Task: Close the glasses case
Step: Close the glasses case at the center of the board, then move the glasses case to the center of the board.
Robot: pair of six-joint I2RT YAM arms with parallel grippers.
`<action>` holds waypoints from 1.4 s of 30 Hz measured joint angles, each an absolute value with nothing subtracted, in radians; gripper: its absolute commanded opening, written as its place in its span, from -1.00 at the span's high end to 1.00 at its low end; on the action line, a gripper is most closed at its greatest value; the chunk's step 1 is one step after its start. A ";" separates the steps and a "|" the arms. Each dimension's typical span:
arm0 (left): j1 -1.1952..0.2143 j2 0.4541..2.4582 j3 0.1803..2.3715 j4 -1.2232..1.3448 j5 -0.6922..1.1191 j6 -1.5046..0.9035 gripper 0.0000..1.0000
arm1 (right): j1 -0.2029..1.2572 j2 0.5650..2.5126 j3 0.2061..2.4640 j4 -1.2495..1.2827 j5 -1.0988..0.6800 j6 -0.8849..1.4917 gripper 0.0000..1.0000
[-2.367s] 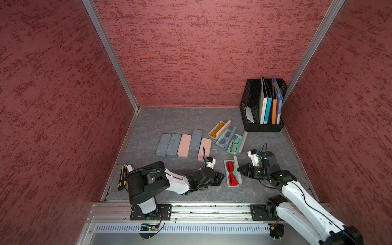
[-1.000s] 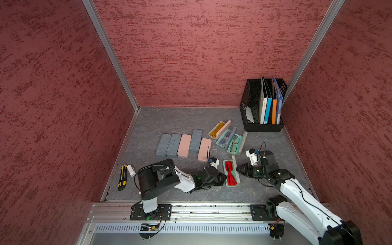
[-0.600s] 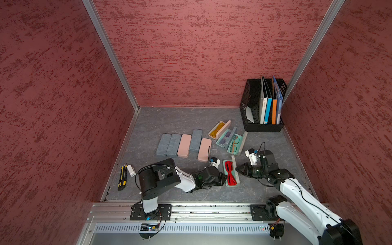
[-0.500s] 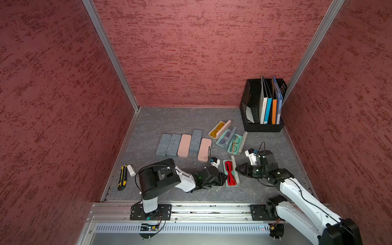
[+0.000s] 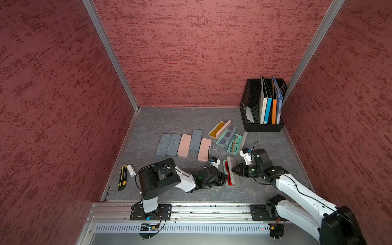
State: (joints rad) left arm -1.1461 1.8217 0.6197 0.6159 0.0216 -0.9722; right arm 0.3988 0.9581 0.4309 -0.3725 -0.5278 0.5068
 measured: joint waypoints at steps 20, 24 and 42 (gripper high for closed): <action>-1.153 1.609 0.577 0.444 -0.038 -0.951 0.40 | 0.443 0.971 0.431 -0.427 -0.474 0.496 0.49; -1.163 1.533 0.578 0.396 -0.062 -0.934 0.36 | 0.443 0.982 0.431 -0.430 -0.474 0.495 0.43; -1.148 1.355 0.562 0.224 -0.120 -0.892 -0.55 | 0.443 1.044 0.431 -0.413 -0.493 0.480 0.25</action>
